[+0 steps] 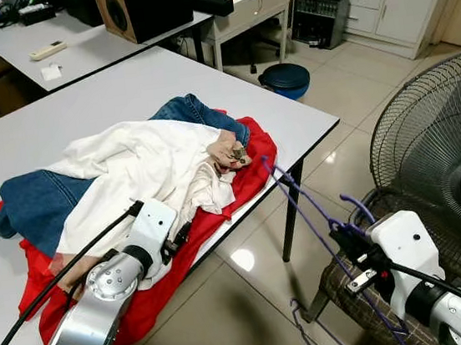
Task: Hang hanger
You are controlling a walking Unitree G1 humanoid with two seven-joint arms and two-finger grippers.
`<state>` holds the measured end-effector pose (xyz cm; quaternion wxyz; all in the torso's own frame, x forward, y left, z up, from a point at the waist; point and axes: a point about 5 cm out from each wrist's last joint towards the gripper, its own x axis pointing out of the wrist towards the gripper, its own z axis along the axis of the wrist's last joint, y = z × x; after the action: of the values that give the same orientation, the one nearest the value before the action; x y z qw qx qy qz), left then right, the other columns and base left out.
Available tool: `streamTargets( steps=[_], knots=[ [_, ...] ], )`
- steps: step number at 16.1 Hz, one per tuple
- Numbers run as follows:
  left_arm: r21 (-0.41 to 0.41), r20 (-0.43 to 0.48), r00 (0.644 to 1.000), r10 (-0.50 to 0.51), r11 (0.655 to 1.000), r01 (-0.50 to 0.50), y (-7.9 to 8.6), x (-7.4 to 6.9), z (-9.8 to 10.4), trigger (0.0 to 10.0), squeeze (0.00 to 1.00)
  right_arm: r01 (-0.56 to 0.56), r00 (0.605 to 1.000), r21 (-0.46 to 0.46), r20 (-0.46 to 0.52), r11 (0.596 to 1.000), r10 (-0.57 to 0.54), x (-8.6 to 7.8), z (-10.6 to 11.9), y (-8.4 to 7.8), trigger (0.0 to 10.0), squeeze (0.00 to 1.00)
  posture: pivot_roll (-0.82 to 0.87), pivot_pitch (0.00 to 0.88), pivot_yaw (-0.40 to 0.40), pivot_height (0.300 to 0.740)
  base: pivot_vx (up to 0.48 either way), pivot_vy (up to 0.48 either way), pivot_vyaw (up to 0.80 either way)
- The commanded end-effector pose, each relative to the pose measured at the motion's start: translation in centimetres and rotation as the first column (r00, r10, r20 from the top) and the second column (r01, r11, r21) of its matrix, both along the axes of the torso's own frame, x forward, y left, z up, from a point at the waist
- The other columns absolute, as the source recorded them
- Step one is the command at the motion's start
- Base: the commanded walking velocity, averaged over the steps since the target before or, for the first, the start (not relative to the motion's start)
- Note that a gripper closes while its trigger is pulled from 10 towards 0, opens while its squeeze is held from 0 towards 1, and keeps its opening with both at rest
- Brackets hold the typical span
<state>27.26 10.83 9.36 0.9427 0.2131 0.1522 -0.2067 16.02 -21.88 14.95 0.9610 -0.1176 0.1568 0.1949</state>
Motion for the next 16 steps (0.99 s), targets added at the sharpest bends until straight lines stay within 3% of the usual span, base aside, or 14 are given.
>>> streamTargets(
  steps=[1,10,16],
  knots=[
    [0.001,0.010,1.000,0.014,1.000,-0.014,0.3,-0.1,0.3,0.0,0.00,-0.043,0.999,0.003,0.010,0.999,0.043,-0.2,0.4,0.4,10.0,0.00,-0.18,0.042,0.021,0.740,0.000,0.000,0.00],
    [-0.002,0.015,1.000,0.025,1.000,-0.025,0.5,0.0,0.4,0.0,0.00,-0.064,0.998,-0.007,0.008,0.998,0.064,-0.3,0.3,0.4,10.0,0.00,-0.17,0.038,0.024,0.740,0.000,0.000,0.00],
    [-0.004,0.074,0.996,0.053,0.999,-0.053,1.0,1.3,1.5,0.0,0.00,-0.091,0.995,-0.005,0.027,0.996,0.091,-0.3,0.5,0.6,10.0,0.00,-0.18,0.029,0.032,0.740,0.000,0.000,0.00]
  ],
)
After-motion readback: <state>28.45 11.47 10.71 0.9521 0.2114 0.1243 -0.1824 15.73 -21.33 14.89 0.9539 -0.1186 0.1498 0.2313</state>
